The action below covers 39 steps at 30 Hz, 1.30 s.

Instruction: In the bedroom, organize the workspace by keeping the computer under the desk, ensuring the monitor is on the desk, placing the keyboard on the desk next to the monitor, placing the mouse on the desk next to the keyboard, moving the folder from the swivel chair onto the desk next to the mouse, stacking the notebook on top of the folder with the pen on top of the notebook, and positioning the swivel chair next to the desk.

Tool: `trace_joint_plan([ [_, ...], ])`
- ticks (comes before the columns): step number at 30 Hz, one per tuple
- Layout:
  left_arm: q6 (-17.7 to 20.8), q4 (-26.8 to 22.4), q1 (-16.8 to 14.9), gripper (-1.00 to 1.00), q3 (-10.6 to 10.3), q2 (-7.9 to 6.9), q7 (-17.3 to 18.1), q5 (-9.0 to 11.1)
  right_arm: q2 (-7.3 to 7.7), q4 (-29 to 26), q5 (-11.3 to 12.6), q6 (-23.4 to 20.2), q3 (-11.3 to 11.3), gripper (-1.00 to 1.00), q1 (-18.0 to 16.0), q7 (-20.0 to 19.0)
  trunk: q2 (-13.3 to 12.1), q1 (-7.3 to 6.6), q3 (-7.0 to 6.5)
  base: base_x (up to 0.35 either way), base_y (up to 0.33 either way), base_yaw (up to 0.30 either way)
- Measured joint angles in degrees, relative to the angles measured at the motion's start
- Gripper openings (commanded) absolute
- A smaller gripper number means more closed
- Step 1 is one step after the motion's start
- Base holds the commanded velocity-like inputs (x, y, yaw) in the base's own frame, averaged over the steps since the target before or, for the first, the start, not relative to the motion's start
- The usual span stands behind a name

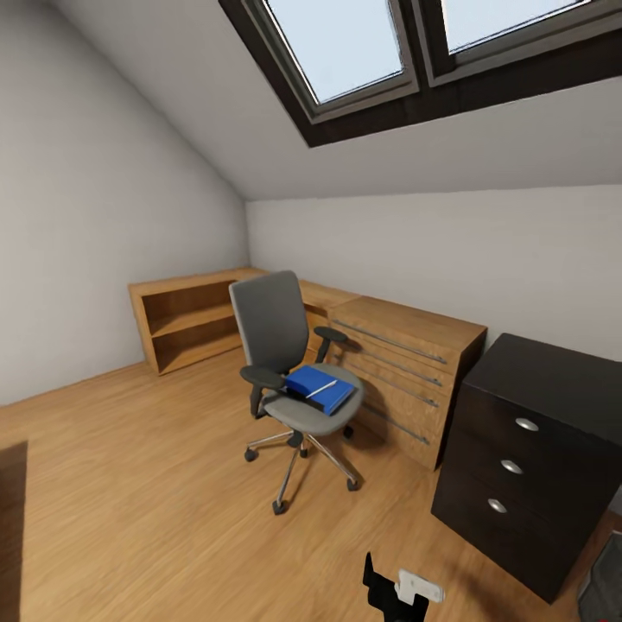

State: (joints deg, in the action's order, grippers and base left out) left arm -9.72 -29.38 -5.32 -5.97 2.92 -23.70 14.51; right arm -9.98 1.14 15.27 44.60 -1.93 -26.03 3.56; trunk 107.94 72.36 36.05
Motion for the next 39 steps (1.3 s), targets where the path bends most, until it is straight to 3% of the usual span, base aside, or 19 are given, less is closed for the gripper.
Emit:
trace_joint_plan([
  [8,0.0,0.2,0.0,1.00,0.0,0.03,0.0,0.0,0.00,0.0,0.0,0.0,0.0,1.00,0.0,0.0,-3.2,-1.76,-1.37,0.000,0.000,-0.028],
  [39,-0.2,1.6,0.0,1.00,-0.3,0.20,0.0,-0.1,0.01,0.0,0.3,-0.2,-0.1,1.00,0.0,0.0,-3.2,-1.76,0.81,0.000,0.000,-0.178],
])
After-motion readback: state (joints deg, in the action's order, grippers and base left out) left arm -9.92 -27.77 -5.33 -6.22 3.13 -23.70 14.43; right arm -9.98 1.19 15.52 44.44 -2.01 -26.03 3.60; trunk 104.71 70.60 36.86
